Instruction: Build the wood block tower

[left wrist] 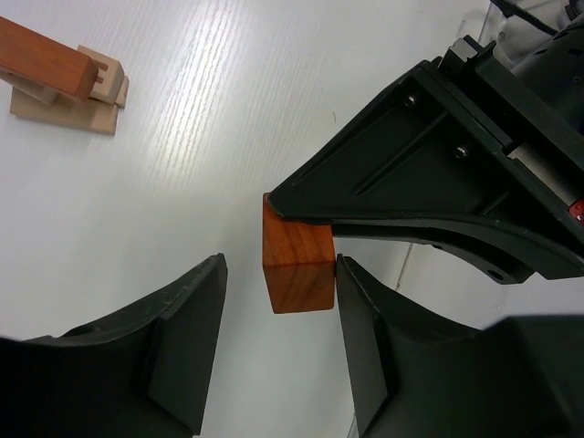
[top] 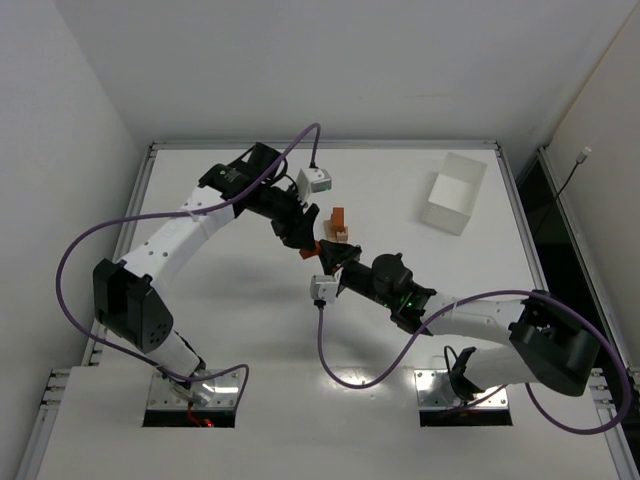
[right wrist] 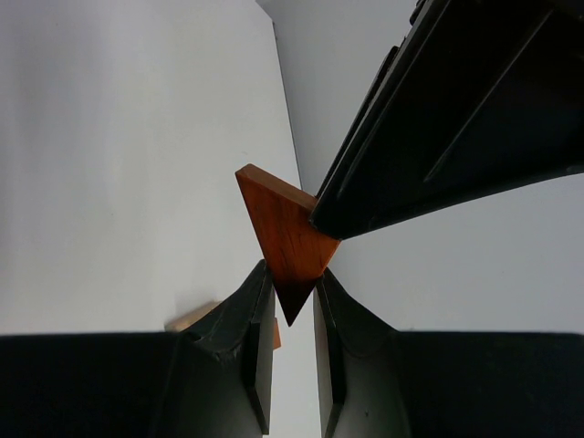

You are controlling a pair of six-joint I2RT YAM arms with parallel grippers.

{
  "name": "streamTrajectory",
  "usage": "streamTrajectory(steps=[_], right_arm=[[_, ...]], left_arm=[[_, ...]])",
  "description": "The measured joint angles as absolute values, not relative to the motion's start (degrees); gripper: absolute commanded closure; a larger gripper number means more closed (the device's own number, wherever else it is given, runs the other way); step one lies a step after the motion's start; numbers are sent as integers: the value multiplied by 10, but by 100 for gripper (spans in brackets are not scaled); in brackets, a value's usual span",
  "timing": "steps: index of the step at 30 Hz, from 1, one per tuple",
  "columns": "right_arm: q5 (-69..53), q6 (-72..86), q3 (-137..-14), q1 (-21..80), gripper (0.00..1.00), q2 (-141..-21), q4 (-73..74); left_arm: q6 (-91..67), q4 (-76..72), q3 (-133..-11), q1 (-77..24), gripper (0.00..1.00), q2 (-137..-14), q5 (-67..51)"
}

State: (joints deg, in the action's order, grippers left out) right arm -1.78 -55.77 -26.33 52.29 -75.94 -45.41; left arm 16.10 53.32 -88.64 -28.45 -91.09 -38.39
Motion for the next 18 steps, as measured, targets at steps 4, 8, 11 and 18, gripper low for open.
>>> streamTrajectory(steps=[4, 8, 11, 18], right_arm=[[-15, -557, -263, 523, 100, -761, -454], [-11, -558, -267, 523, 100, -768, -458], [-8, -558, -267, 523, 100, -769, -462], [-3, -558, -268, 523, 100, -770, -459]], left_arm=[[163, 535, -886, -285, 53, -912, -387], [164, 536, -886, -288, 53, -922, -392], [167, 537, -886, -289, 55, -929, -394], [169, 543, -886, -290, 100, -937, -402]])
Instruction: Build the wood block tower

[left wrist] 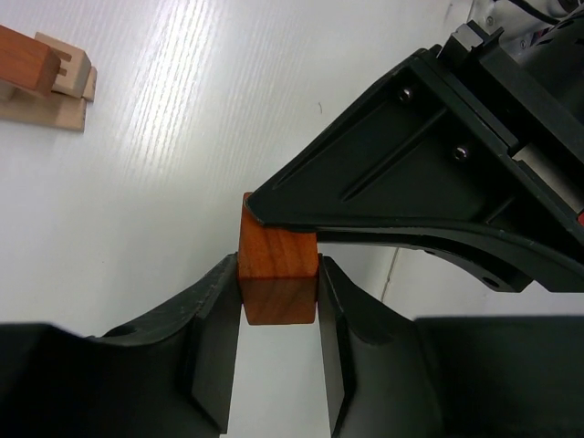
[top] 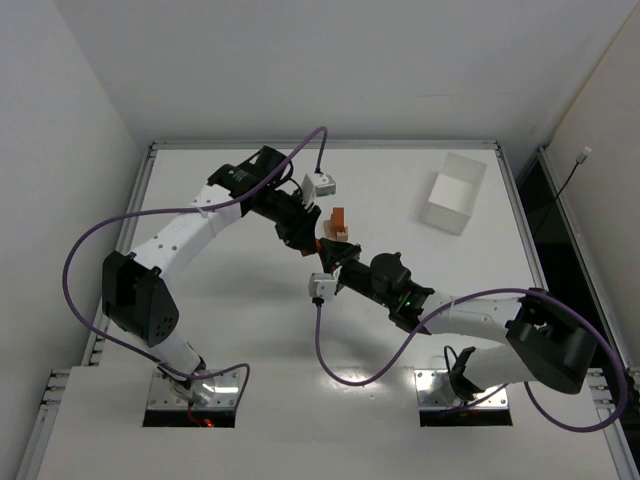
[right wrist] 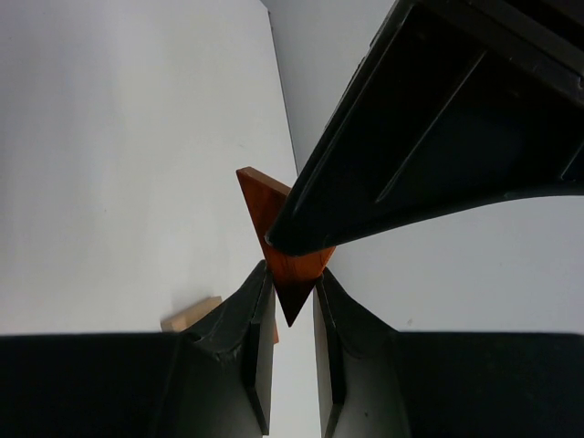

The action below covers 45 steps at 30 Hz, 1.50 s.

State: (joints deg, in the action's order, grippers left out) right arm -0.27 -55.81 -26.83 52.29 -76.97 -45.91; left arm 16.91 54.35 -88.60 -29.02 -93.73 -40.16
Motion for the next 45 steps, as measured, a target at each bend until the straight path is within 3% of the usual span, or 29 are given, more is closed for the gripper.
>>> streamTrajectory(steps=[6, 7, 10, 16, 23, 41, 45], right_arm=[[-2, -558, -268, 523, 100, -770, -458], [-2, -558, -268, 523, 100, -770, -458], [-2, -558, -268, 523, 100, -770, -458], [-2, -558, -268, 523, 100, -770, -458], [-3, -558, -268, 523, 100, -770, -460], [-3, -558, -268, 523, 100, -775, -463], [-2, -558, -268, 523, 100, -775, -462]], left_arm=[[164, 542, -886, -290, 100, -938, -399], [162, 542, -886, -291, 97, -938, -399], [161, 542, -886, -291, 72, -938, -398], [162, 543, -889, -291, 67, -940, -398], [165, 547, -900, -291, 49, -950, -398], [175, 553, -909, -289, 49, -950, -402], [178, 558, -910, -289, 56, -953, -405]])
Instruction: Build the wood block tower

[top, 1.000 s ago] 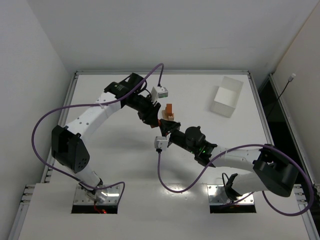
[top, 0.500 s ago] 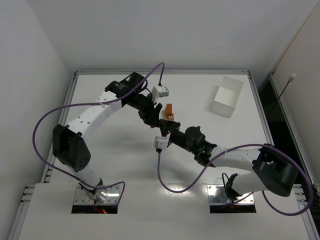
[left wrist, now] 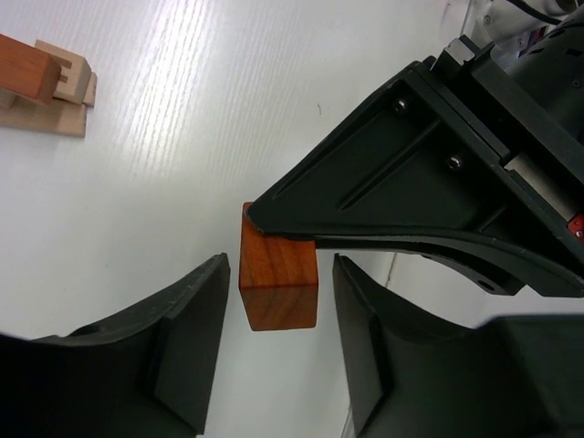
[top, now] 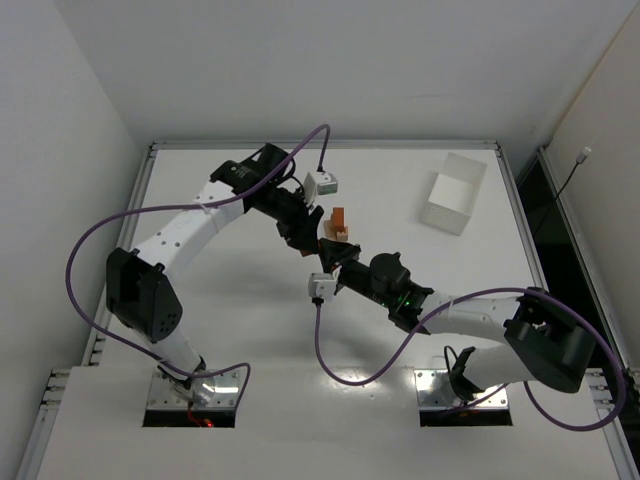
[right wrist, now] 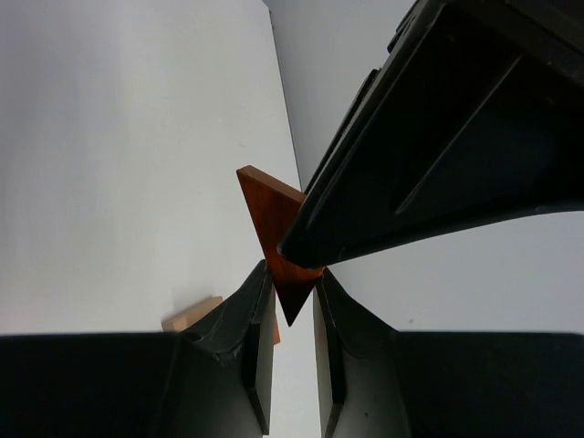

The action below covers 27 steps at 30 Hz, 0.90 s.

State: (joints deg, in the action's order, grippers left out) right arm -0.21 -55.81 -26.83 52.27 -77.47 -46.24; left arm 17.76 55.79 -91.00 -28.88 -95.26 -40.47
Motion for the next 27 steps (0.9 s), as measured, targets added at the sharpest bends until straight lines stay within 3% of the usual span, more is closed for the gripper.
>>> streamTrajectory(steps=[5, 10, 14, 24, 27], right_arm=[[-2, -558, -268, 523, 100, -775, -462], [-2, -558, -268, 523, 100, -775, -462], [-2, -558, -268, 523, 100, -775, -462], [-2, -558, -268, 523, 100, -775, -457], [-2, -558, -268, 523, 100, -775, -454]], left_arm=[[180, 565, -910, -287, 69, -955, -406], [182, 568, -910, -285, 69, -955, -407], [183, 570, -910, -284, 54, -955, -408], [186, 574, -915, -280, 54, -957, -408], [186, 576, -917, -280, 63, -958, -409]])
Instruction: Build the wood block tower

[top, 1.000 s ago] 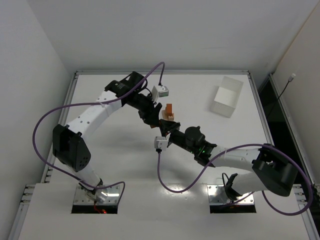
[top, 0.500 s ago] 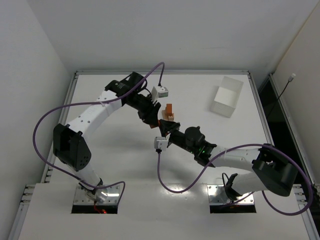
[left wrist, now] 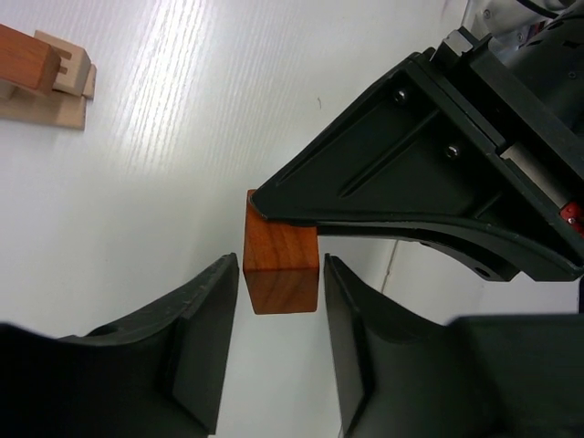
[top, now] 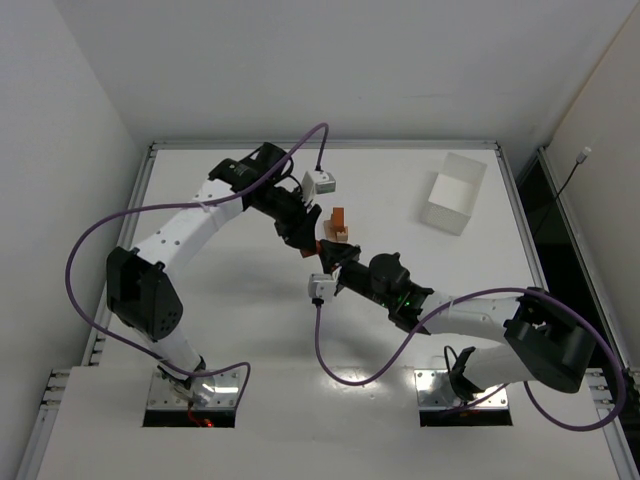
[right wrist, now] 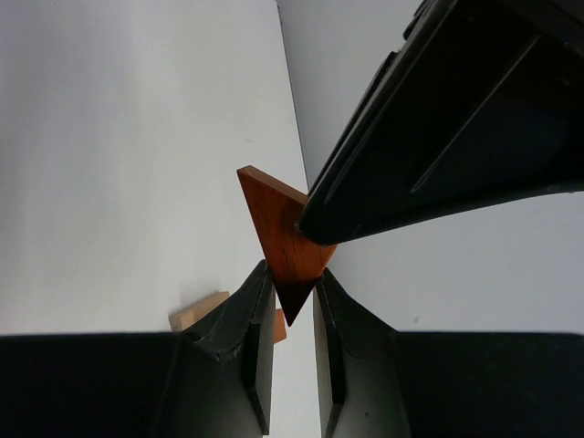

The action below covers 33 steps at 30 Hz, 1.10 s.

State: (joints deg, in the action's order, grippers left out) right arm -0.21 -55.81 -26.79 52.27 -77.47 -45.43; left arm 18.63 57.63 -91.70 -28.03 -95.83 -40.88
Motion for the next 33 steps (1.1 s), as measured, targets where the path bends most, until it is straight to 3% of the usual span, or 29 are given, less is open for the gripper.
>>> streamTrajectory(steps=[23, 27, 33], right_arm=[[1, -558, -252, 523, 100, -775, -449], [1, -558, -252, 523, 100, -776, -449], [5, -558, -252, 523, 100, -777, -449]], left_arm=[[193, 587, -932, -280, 59, -980, -412], [194, 588, -932, -280, 68, -981, -414], [197, 597, -941, -280, 68, -989, -420]])
